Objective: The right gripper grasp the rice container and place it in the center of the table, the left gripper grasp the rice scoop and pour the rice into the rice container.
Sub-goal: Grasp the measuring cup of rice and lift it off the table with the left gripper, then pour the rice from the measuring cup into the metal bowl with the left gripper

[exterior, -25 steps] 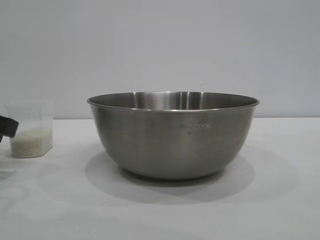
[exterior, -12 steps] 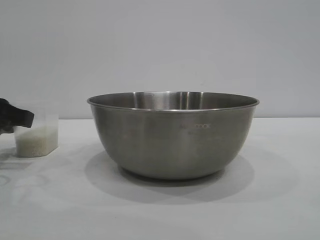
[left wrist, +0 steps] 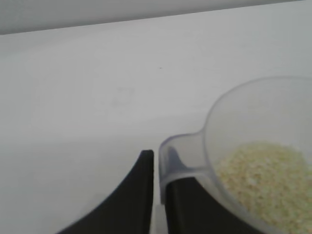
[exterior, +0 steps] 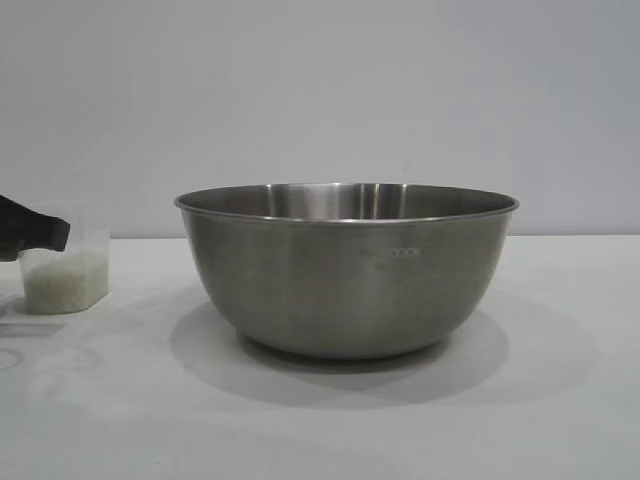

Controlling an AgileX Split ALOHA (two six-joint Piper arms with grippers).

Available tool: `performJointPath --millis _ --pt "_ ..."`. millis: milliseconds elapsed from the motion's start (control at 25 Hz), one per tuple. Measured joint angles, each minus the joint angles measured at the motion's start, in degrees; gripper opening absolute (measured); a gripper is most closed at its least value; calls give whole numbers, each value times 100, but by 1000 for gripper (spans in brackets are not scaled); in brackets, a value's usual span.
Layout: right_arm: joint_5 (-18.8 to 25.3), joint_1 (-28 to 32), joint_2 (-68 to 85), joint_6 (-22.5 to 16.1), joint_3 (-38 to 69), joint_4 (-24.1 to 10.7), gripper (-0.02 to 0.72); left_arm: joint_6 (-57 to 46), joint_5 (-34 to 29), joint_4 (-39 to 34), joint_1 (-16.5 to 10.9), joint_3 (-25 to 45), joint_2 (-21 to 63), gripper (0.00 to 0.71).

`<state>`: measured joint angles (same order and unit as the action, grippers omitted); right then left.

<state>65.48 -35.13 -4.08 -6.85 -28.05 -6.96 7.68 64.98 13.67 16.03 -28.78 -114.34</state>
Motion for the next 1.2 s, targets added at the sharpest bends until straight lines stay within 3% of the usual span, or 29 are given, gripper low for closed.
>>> performJointPath --millis 400,920,1200 --pt "0 0 0 0 0 0 333 1369 -21 -898 0 -68 803 0" --pt "0 0 0 0 0 0 333 2839 -126 -2390 10 -860 899 0" --pt "0 0 0 0 0 0 333 3853 -458 -3208 322 -1209 899 0"
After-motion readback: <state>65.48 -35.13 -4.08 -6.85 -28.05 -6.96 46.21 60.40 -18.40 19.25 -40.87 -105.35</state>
